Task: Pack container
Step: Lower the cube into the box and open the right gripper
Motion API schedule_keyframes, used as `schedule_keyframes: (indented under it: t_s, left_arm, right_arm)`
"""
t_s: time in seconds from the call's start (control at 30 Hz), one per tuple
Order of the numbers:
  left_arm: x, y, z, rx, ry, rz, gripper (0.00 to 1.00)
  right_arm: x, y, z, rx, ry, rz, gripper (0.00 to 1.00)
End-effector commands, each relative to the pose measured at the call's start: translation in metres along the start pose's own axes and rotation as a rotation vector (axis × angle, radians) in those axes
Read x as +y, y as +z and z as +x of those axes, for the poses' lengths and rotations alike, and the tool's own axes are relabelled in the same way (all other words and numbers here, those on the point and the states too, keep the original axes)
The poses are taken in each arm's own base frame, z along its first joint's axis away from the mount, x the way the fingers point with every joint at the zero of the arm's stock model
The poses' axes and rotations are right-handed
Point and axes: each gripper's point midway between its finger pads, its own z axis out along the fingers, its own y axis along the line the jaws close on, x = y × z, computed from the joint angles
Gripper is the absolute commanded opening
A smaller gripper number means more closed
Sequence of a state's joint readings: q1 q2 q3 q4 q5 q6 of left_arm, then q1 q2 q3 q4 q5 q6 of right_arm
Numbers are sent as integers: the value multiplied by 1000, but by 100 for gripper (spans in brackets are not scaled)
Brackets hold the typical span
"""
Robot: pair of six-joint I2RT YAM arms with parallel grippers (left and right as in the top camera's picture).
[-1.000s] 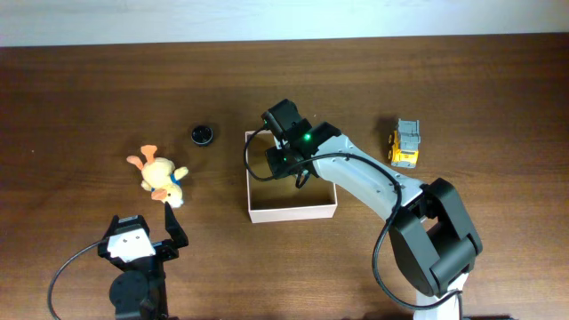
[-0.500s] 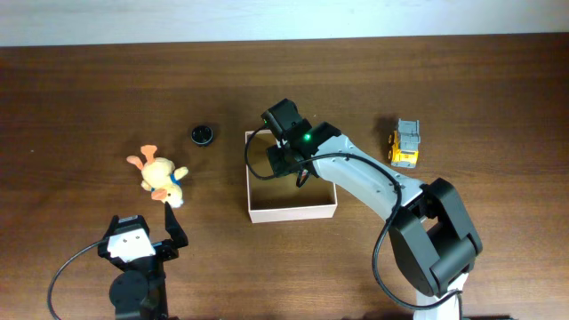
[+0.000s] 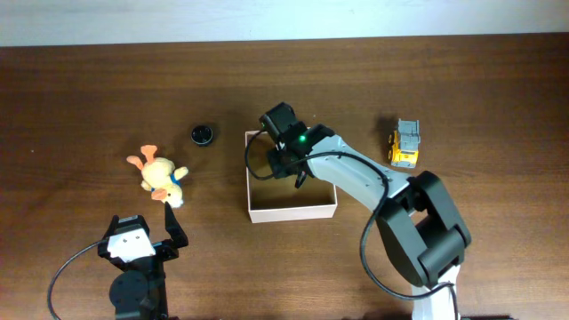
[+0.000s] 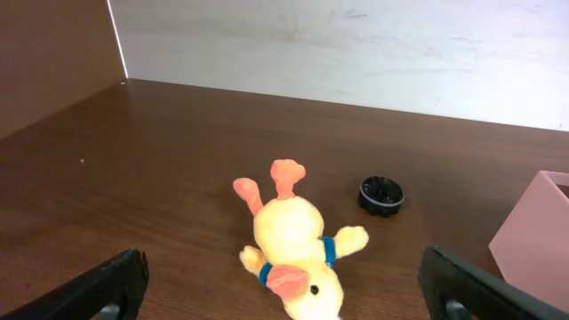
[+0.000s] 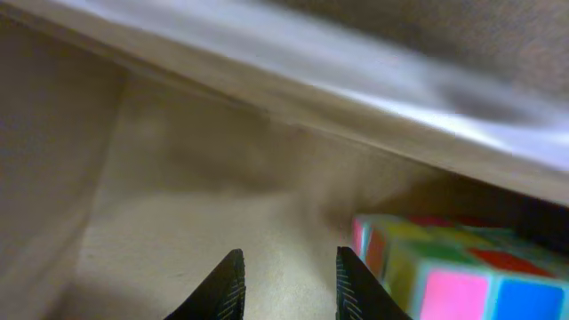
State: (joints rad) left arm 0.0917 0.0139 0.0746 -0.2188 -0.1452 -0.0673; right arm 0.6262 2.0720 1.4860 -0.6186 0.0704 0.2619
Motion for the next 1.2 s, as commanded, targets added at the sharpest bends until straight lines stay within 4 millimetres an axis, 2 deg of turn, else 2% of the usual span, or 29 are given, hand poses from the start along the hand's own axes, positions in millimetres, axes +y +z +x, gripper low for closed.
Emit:
schedule_keyframes:
  t_s: [0.0, 0.27, 0.87, 1.07, 1.17]
  left_arm:
    - [-3, 0, 2, 0, 16, 14, 99]
    - [-3, 0, 2, 0, 16, 14, 99]
    - [-3, 0, 2, 0, 16, 14, 99]
    - [-3, 0, 2, 0, 16, 14, 99]
    - [-3, 0, 2, 0, 16, 14, 99]
  right_arm:
    - [-4, 5, 3, 5, 7, 22, 29]
    - [-3, 5, -2, -14, 8, 20, 29]
    - [-29, 5, -12, -53, 29, 116, 30]
    - [-26, 3, -15, -58, 29, 104, 30]
    - [-21, -1, -22, -72, 31, 77, 39]
